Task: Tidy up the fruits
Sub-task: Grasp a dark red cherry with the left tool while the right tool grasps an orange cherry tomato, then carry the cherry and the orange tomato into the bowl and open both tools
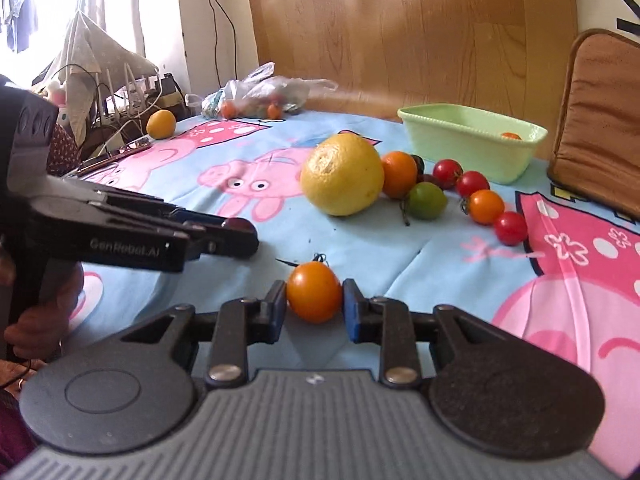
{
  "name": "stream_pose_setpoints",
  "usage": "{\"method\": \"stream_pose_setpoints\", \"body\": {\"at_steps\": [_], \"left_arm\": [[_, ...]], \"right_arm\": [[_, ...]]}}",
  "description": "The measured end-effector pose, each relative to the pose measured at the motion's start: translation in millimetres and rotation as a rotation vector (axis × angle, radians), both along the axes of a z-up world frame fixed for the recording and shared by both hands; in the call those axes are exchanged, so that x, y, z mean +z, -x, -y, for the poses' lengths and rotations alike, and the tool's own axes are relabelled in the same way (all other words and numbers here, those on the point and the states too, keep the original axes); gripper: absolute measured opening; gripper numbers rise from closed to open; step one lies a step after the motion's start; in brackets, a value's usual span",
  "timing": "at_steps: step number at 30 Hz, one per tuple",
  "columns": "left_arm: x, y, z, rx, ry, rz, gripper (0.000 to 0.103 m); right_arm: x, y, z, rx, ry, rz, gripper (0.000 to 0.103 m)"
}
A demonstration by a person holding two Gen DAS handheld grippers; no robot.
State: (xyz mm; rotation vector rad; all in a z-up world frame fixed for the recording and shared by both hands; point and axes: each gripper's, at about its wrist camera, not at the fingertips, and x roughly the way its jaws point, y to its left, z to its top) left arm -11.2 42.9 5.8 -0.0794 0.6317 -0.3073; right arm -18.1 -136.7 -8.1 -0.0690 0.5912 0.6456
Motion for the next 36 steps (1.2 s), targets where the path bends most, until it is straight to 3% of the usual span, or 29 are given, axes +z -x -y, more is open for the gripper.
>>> {"method": "stream_pose_setpoints", "body": {"at_steps": [1,4,6,14,17,18,19,25,30,33,36], "left_arm": [[-0.6,0.9,0.7,-0.004,0.0,0.007,0.047],[-2.2,3.0,7.5,-0.016,-0.027,0.025,0.06],[-2.5,3.8,12.1,-0.024,-0.054,0.031,0.061],[-4.5,3.4,1.1,-0.006,0.004,0.036,0.044],[-5.9,3.7,-2.8,-0.009,0.029,0.037,0.028],[-5.6,3.6,-3.3,-0.01,0.036,0.035,0.028],[-5.1,3.2,-3.6,-0.012,0.041,0.033,0.028],[13.7,4.2,-10.8,-0.026,0.088,0.09,0.028],[49.3,-37.0,-15.5,-0.043,0.111,0.123,0.028],[73.7,-76.6,-5.2,-0.077,0.11,0.161,0.028],[88.2,-125.5,16.1,-0.101,0.082,0.159,0.028]], "right_arm": [[-0.2,0.2,-0.3,-0.001,0.002,0.003,0.033],[-2.2,5.2,-4.2,0.005,0.02,0.029,0.037],[-2.8,7.9,-6.7,0.015,0.028,0.038,0.05],[-3.3,8.2,-11.9,-0.025,0.057,0.057,0.051],[-3.0,8.3,-11.6,-0.041,0.06,0.057,0.046],[-3.0,8.8,-12.1,-0.046,0.067,0.062,0.034],[-2.6,9.2,-12.7,-0.046,0.069,0.064,0.032],[6.9,1.7,-3.4,-0.037,-0.035,0.026,0.031],[33.5,-27.9,8.6,-0.083,-0.093,0.088,0.031],[47.5,-60.6,22.5,-0.162,-0.117,0.151,0.032],[52.3,-102.4,35.9,-0.231,-0.133,0.156,0.032]]}}
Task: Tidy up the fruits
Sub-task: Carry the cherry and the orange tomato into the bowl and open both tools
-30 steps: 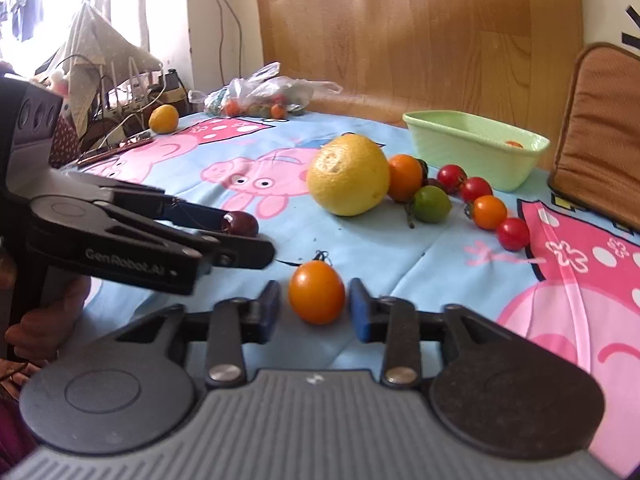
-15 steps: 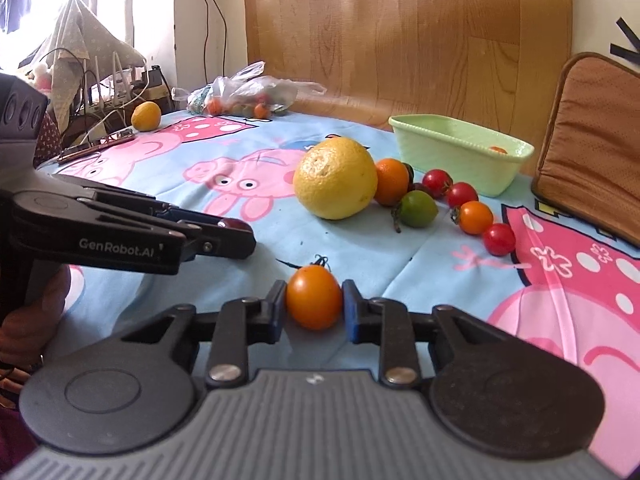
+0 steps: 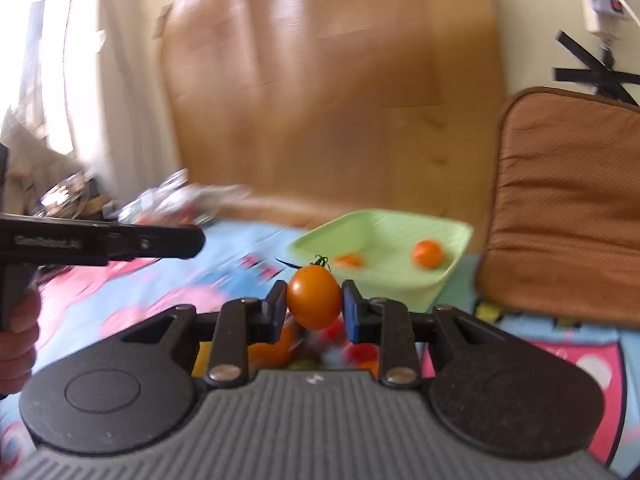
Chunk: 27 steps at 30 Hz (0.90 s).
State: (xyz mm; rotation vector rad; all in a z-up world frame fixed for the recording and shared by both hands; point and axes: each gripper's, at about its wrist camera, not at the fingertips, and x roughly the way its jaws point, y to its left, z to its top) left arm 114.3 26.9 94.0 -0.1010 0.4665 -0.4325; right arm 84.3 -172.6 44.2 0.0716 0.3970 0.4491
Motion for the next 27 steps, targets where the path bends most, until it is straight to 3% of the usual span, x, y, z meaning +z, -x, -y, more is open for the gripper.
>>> {"method": "stream_pose_setpoints", "body": {"at_steps": [6,13,14,16,20,27], "left_arm": [[-5.4,-92.5,46.4,-0.024,-0.031,-0.114,0.028],[-35.9,-154.3,77.7,-0.01,-0.005,-0.294,0.029],[-35.6,-157.4,79.3,-0.005,0.005,-0.298,0.03],[-35.2,-161.5,83.8,0.019,-0.032,-0.291,0.049],[-31.7,-156.2,86.1,0.035,-0.05,-0.278,0.05],[0.5,-114.8,48.9,0.046,0.039,-0.185,0.05]], "right_arm": [[-10.8,-77.1,24.7,-0.107,-0.023,-0.058,0.032],[-29.9,-104.7,30.9,-0.127,0.012,-0.068,0.033],[-32.6,-105.4,31.7,-0.132,0.011,-0.07,0.033],[-33.9,-108.2,33.1,-0.129,0.011,-0.07,0.034],[-29.2,-103.1,35.9,-0.146,0.002,-0.037,0.051],[-16.4,-88.7,35.9,-0.16,-0.024,-0.009,0.05]]}}
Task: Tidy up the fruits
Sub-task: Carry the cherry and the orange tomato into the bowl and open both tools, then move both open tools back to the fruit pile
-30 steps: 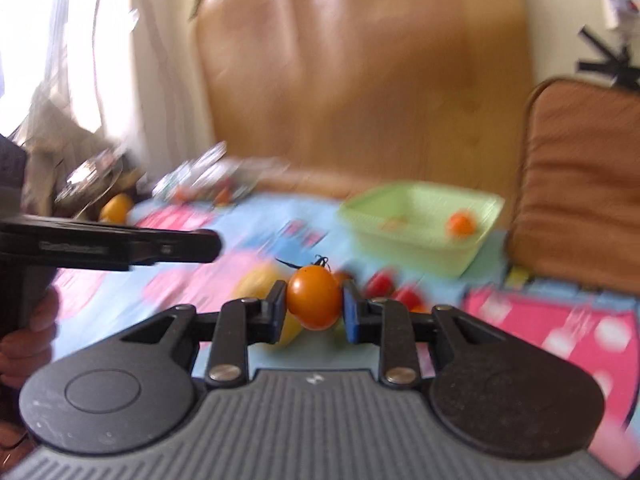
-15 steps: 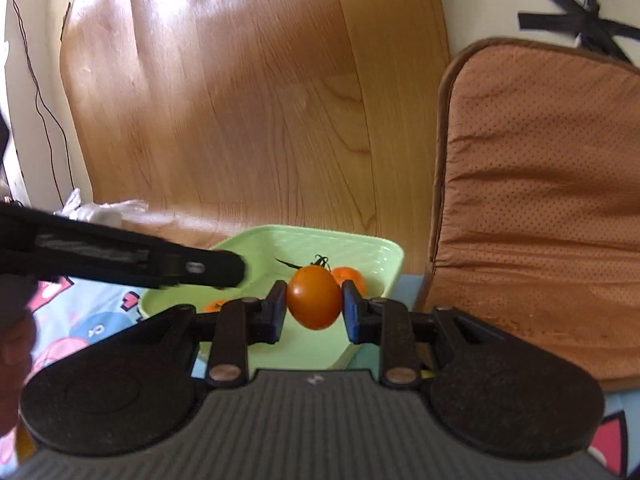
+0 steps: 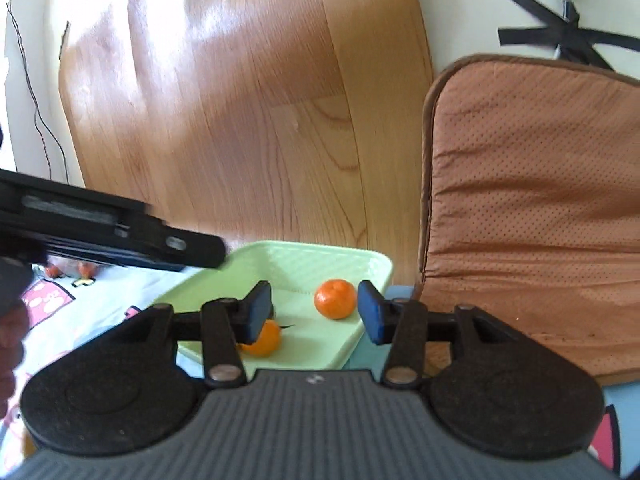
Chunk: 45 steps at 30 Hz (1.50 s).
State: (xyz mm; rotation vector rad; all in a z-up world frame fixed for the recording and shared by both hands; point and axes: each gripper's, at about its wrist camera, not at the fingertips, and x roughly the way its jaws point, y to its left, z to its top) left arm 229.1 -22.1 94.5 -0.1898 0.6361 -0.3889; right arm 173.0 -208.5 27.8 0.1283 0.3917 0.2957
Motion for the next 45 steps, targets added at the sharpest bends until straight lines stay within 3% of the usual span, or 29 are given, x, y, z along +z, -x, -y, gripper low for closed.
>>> {"method": "stream_pose_setpoints", "body": {"at_steps": [6,14,19,22,24,32,36,41,43,45], "left_arm": [[5.1,63.5,-65.2,0.068,0.089,0.065,0.05],[-43.6,111.1,-141.7,0.187,0.206,-0.045,0.05],[-61.5,121.8,-150.3,0.197,0.241,-0.081,0.05],[-66.8,122.2,-151.5,0.179,0.264,-0.085,0.05],[-70.7,119.1,-152.5,0.167,0.292,-0.102,0.05],[-84.7,106.8,-145.2,0.088,0.421,-0.144,0.05],[-90.5,96.0,-135.4,0.065,0.433,-0.176,0.05],[-94.5,97.2,-126.5,0.076,0.392,-0.159,0.038],[-96.7,98.4,-129.8,0.104,0.388,-0.164,0.022],[-99.0,98.1,-132.8,0.163,0.345,-0.173,0.012]], "right_arm": [[9.1,37.8,-3.5,0.043,-0.015,0.017,0.05],[-5.3,64.8,-20.3,0.122,-0.006,-0.051,0.05],[-5.2,56.5,-42.2,0.18,0.008,-0.081,0.05],[-1.1,52.0,-52.6,0.214,0.004,-0.105,0.045],[0.8,49.4,-59.7,0.244,0.044,-0.109,0.04],[2.1,25.1,-65.4,0.315,0.172,-0.208,0.04],[-2.4,15.4,-74.4,0.351,0.204,-0.232,0.041],[-10.3,6.3,-88.8,0.394,0.217,-0.262,0.04],[-13.8,-1.1,-92.1,0.392,0.22,-0.286,0.04],[-14.9,-10.9,-93.1,0.407,0.199,-0.322,0.041]]}}
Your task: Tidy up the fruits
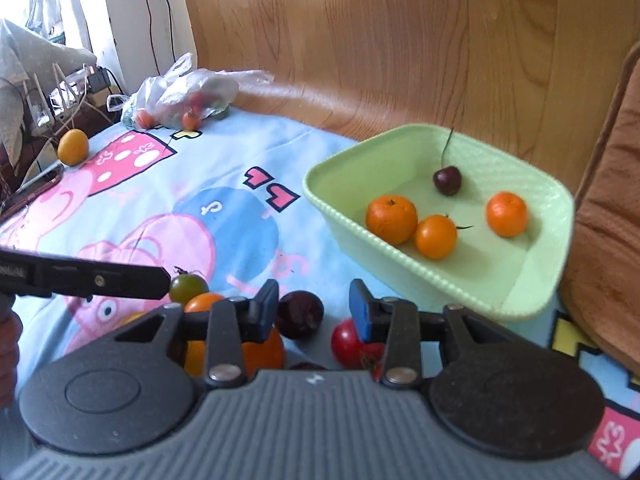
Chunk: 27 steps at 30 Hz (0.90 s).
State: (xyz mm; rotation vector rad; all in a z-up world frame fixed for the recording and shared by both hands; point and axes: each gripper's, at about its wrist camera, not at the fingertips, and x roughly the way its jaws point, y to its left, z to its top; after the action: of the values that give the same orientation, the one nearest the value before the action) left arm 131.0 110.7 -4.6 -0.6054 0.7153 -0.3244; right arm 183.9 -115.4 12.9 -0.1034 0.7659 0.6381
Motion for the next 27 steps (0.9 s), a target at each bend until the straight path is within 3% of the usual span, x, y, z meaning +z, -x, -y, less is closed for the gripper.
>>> {"method": "stream_pose_setpoints", "body": {"at_steps": [2,4,8,10,13,16,19,22,27], "left_arm": [[1.7,2.3,-3.1,0.062,-0.067,0.012,0.012],[3.1,2.5,-5.2,0.091,-0.107,0.003,0.011],[4.2,5.4,-8.9,0.048,-0.039,0.013,0.017],[7.5,7.4,-7.9,0.042,-0.036,0.032,0.026],[10.8,5.0,-5.6,0.025,-0.009,0.046,0.033],[8.4,-5.9,6.0,0.016,-0.04,0.022,0.03],[3.5,-12.5,18.9,0.007,-0.124,-0.024,0.03],[5.6,-9.3,24.7,0.003,-0.172,-0.004,0.03],[8.9,-7.1,30.7,0.001,-0.212,0.01,0.027]], "right_arm": [[1.5,-4.7,-0.8,-0.003,-0.003,-0.019,0.041],[5.9,-3.3,0.1,-0.041,0.015,0.031,0.041],[6.8,1.5,8.3,-0.031,-0.011,0.017,0.041],[4.7,4.7,6.6,-0.005,0.011,0.012,0.042],[3.8,6.6,0.8,0.02,0.058,0.043,0.043],[4.9,1.1,-6.4,0.051,0.088,0.044,0.043],[7.2,2.7,-13.2,0.092,0.152,0.099,0.047],[8.7,8.1,-10.3,0.078,0.189,0.158,0.047],[5.0,8.5,-11.0,0.118,0.174,0.129,0.046]]}}
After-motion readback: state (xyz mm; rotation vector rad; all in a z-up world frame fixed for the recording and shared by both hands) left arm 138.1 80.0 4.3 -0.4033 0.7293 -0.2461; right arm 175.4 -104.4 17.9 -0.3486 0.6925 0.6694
